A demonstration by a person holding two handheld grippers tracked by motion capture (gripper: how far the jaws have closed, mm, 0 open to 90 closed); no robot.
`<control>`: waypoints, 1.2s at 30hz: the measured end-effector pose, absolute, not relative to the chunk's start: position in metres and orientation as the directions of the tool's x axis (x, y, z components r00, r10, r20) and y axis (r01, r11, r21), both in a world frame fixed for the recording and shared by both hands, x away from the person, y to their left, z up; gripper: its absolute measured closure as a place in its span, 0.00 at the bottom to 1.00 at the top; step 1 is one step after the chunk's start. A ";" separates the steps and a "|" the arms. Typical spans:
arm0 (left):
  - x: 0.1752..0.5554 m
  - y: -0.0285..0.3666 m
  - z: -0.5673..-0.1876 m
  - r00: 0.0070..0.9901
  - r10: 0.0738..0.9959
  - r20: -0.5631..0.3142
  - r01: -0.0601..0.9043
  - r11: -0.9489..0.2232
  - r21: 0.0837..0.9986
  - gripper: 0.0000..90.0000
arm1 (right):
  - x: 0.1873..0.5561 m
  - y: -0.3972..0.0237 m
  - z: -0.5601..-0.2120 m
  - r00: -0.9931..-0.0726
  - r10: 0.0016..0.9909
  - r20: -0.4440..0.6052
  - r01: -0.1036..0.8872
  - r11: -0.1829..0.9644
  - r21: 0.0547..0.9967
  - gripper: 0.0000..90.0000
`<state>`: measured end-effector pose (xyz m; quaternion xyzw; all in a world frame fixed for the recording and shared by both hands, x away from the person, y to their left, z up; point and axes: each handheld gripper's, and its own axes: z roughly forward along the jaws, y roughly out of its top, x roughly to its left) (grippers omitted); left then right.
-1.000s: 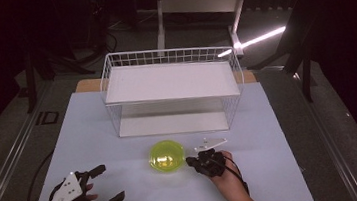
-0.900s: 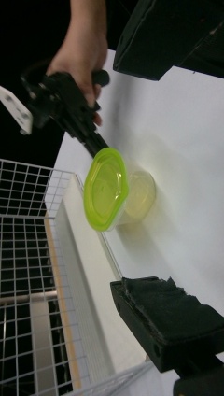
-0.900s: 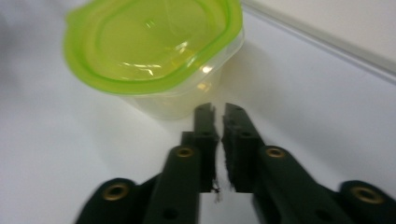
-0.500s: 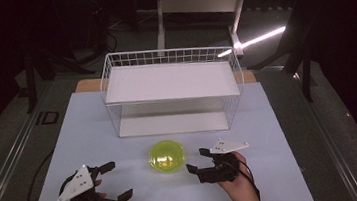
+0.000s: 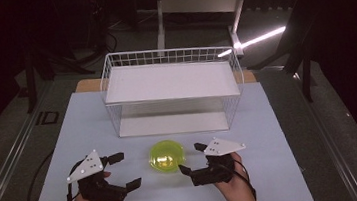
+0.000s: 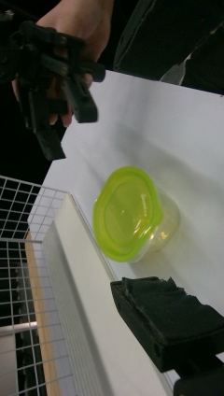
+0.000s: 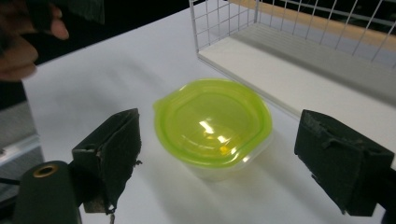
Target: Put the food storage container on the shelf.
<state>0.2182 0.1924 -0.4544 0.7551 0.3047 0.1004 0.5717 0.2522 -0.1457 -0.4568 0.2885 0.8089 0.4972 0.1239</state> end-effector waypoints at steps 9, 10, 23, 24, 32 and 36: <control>0.241 0.182 -0.445 0.793 0.568 -0.221 0.371 -0.164 0.914 0.01 | 0.267 -0.134 -0.454 -0.829 0.548 0.108 0.348 0.357 0.867 0.21; 0.241 0.182 -0.445 0.793 0.568 -0.221 0.371 -0.164 0.914 0.01 | 0.267 -0.134 -0.454 -0.829 0.548 0.108 0.348 0.357 0.867 0.21; 0.272 0.154 -0.470 0.733 0.632 -0.251 0.502 -0.255 0.826 0.02 | 0.288 -0.123 -0.469 -0.784 0.612 0.102 0.402 0.376 0.835 0.26; 0.274 0.153 -0.471 0.723 0.643 -0.252 0.507 -0.248 0.825 0.09 | 0.290 -0.124 -0.469 -0.777 0.620 0.112 0.413 0.368 0.833 0.28; 0.288 0.154 -0.486 0.630 0.694 -0.350 0.623 -0.182 0.761 0.22 | 0.300 -0.128 -0.479 -0.717 0.671 0.187 0.505 0.315 0.804 0.44; 0.290 0.151 -0.493 0.604 0.709 -0.364 0.667 -0.199 0.718 0.24 | 0.301 -0.129 -0.486 -0.696 0.683 0.223 0.547 0.303 0.780 0.49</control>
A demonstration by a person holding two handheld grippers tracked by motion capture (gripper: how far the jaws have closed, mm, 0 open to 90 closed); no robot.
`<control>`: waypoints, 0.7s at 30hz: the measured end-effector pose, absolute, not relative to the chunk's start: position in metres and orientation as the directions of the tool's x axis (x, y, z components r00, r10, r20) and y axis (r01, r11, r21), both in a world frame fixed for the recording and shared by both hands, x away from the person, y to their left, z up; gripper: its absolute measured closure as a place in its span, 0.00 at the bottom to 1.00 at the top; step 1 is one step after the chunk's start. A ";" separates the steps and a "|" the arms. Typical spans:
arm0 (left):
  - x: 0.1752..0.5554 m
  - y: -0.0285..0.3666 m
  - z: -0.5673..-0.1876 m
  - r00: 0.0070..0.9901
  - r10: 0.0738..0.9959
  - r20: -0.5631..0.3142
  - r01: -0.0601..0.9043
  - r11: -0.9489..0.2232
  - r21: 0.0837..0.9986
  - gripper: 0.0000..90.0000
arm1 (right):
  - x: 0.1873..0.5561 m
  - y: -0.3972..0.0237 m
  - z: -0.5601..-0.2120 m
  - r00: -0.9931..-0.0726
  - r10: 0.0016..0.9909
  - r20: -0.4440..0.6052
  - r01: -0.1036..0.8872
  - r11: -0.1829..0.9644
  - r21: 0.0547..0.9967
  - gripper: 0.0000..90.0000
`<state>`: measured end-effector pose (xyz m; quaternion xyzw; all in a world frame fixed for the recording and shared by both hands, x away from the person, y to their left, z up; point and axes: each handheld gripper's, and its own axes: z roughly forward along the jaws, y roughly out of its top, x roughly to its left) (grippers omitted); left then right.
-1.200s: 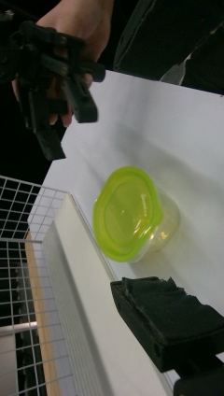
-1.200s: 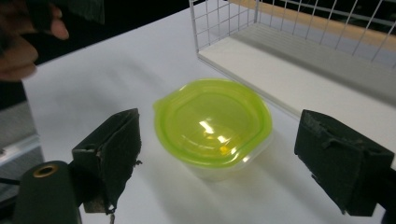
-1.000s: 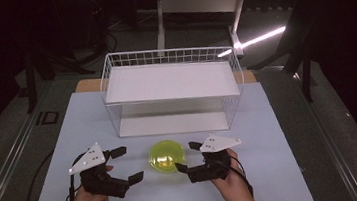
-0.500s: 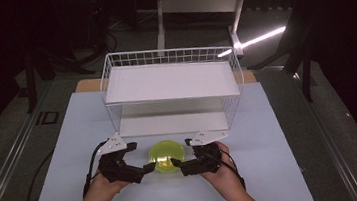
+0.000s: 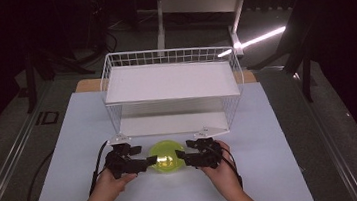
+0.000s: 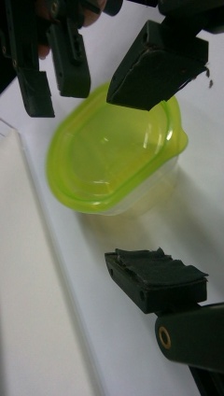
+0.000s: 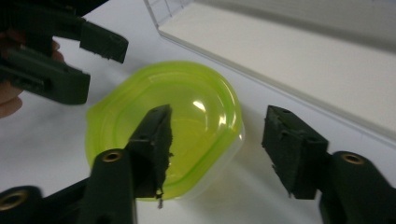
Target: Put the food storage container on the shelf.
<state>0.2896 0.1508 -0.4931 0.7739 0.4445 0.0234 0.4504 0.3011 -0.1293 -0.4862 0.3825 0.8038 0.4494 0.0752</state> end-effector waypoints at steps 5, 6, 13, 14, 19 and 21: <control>0.290 0.151 -0.500 0.590 0.700 -0.402 0.694 -0.185 0.696 0.37 | 0.302 -0.132 -0.492 -0.680 0.682 0.271 0.589 0.287 0.755 0.58; 0.290 0.150 -0.501 0.589 0.698 -0.407 0.698 -0.186 0.691 0.38 | 0.302 -0.133 -0.492 -0.673 0.688 0.271 0.597 0.288 0.749 0.60; 0.286 0.148 -0.504 0.591 0.684 -0.428 0.707 -0.183 0.684 0.62 | 0.302 -0.133 -0.498 -0.642 0.691 0.333 0.647 0.255 0.718 0.68; 0.285 0.147 -0.504 0.600 0.685 -0.414 0.699 -0.196 0.688 0.64 | 0.302 -0.133 -0.498 -0.639 0.693 0.335 0.651 0.254 0.715 0.69; 0.280 0.147 -0.502 0.617 0.654 -0.437 0.693 -0.188 0.696 0.73 | 0.297 -0.133 -0.497 -0.606 0.706 0.367 0.680 0.220 0.699 0.79; 0.278 0.149 -0.498 0.619 0.655 -0.433 0.679 -0.169 0.715 0.78 | 0.294 -0.131 -0.496 -0.594 0.714 0.370 0.684 0.206 0.700 0.83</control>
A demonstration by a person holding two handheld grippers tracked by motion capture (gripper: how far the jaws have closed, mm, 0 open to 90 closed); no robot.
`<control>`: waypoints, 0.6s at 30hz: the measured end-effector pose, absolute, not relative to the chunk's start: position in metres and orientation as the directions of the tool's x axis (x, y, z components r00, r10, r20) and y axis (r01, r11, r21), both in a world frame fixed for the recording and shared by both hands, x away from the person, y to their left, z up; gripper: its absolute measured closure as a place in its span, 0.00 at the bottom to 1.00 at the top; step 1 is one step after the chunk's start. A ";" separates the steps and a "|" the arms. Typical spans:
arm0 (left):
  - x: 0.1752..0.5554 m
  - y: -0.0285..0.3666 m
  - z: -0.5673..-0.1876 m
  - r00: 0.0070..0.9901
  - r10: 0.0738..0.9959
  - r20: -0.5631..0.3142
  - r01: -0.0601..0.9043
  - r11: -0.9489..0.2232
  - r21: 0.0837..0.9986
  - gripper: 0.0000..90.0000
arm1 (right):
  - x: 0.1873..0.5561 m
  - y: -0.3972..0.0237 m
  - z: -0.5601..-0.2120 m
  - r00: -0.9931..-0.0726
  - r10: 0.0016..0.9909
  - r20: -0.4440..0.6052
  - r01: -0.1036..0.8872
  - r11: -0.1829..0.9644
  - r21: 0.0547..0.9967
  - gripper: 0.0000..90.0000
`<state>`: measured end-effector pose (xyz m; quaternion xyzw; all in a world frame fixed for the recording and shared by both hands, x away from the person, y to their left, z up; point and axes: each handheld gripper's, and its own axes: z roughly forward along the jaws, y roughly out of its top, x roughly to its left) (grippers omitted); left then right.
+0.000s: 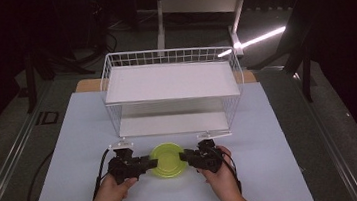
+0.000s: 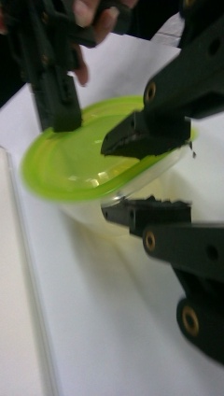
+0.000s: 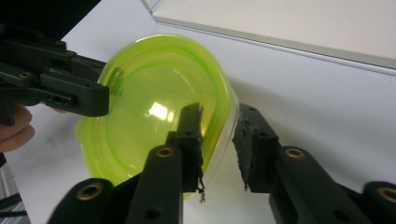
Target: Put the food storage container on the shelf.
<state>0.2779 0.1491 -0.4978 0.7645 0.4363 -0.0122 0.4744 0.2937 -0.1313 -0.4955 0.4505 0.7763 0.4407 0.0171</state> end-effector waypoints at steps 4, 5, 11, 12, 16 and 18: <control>0.276 0.150 -0.488 0.628 0.674 -0.389 0.660 -0.196 0.726 0.90 | 0.287 -0.124 -0.489 -0.604 0.706 0.369 0.674 0.206 0.709 0.87; 0.275 0.149 -0.487 0.631 0.682 -0.371 0.654 -0.209 0.727 0.90 | 0.285 -0.122 -0.487 -0.612 0.709 0.350 0.662 0.217 0.717 0.87; 0.272 0.148 -0.486 0.625 0.701 -0.345 0.652 -0.224 0.725 0.92 | 0.281 -0.118 -0.484 -0.616 0.717 0.325 0.650 0.231 0.724 0.88; 0.271 0.147 -0.486 0.623 0.705 -0.339 0.652 -0.228 0.723 0.92 | 0.281 -0.118 -0.485 -0.617 0.716 0.328 0.650 0.227 0.726 0.88; 0.271 0.144 -0.483 0.617 0.718 -0.322 0.655 -0.241 0.717 0.93 | 0.281 -0.118 -0.485 -0.611 0.717 0.335 0.655 0.221 0.723 0.88; 0.272 0.142 -0.482 0.616 0.723 -0.313 0.653 -0.245 0.717 0.93 | 0.281 -0.118 -0.484 -0.607 0.720 0.337 0.659 0.219 0.719 0.88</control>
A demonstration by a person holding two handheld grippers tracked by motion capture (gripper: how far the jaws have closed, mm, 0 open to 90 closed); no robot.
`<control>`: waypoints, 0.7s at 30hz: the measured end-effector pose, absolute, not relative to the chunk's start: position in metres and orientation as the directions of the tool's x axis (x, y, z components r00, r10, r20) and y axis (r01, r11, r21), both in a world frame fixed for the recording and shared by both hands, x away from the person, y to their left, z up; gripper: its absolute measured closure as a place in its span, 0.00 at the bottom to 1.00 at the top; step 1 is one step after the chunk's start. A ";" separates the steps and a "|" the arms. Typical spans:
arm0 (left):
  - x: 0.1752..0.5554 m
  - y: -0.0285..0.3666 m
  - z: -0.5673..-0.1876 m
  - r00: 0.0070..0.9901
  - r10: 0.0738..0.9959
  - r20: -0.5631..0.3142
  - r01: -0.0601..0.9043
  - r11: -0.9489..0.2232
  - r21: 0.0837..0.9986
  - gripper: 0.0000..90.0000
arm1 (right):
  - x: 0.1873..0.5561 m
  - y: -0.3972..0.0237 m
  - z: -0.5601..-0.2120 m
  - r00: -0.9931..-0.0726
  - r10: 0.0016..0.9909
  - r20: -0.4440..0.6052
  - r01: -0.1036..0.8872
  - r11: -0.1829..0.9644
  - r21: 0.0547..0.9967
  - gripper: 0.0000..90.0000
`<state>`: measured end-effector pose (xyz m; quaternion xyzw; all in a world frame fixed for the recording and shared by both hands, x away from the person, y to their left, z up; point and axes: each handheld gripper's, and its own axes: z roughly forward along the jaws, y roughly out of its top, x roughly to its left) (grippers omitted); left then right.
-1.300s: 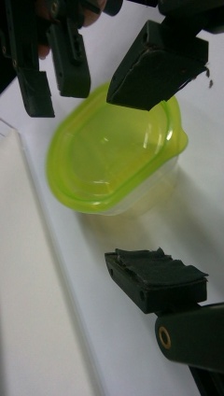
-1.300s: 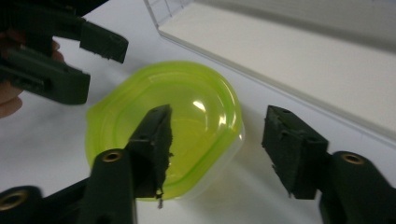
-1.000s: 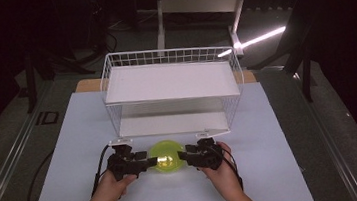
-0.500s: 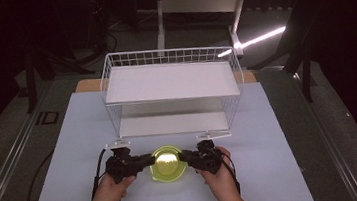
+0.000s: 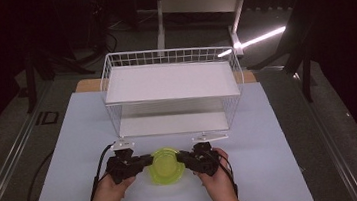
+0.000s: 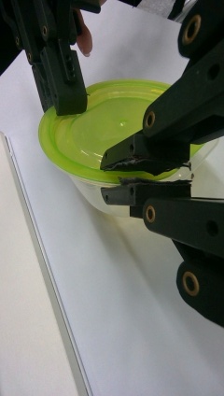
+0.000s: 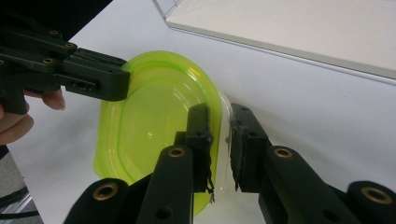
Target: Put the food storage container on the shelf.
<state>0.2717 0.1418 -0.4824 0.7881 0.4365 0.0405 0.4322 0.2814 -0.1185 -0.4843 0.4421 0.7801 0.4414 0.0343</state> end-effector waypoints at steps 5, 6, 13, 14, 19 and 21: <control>0.275 0.135 -0.479 0.615 0.732 -0.292 0.641 -0.248 0.727 0.93 | 0.284 -0.122 -0.483 -0.593 0.730 0.340 0.664 0.205 0.719 0.88; 0.277 0.133 -0.477 0.618 0.734 -0.282 0.631 -0.250 0.734 0.93 | 0.286 -0.124 -0.483 -0.590 0.731 0.342 0.664 0.200 0.720 0.88; 0.298 0.123 -0.464 0.631 0.731 -0.260 0.591 -0.236 0.771 0.93 | 0.300 -0.132 -0.469 -0.559 0.755 0.342 0.660 0.155 0.735 0.87; 0.302 0.122 -0.463 0.631 0.730 -0.263 0.590 -0.232 0.773 0.93 | 0.303 -0.133 -0.468 -0.551 0.760 0.344 0.661 0.145 0.736 0.87; 0.316 0.113 -0.463 0.617 0.741 -0.263 0.572 -0.194 0.797 0.93 | 0.318 -0.141 -0.466 -0.516 0.777 0.361 0.662 0.094 0.744 0.87; 0.322 0.108 -0.461 0.622 0.748 -0.230 0.548 -0.206 0.811 0.93 | 0.323 -0.143 -0.466 -0.503 0.787 0.358 0.662 0.085 0.744 0.87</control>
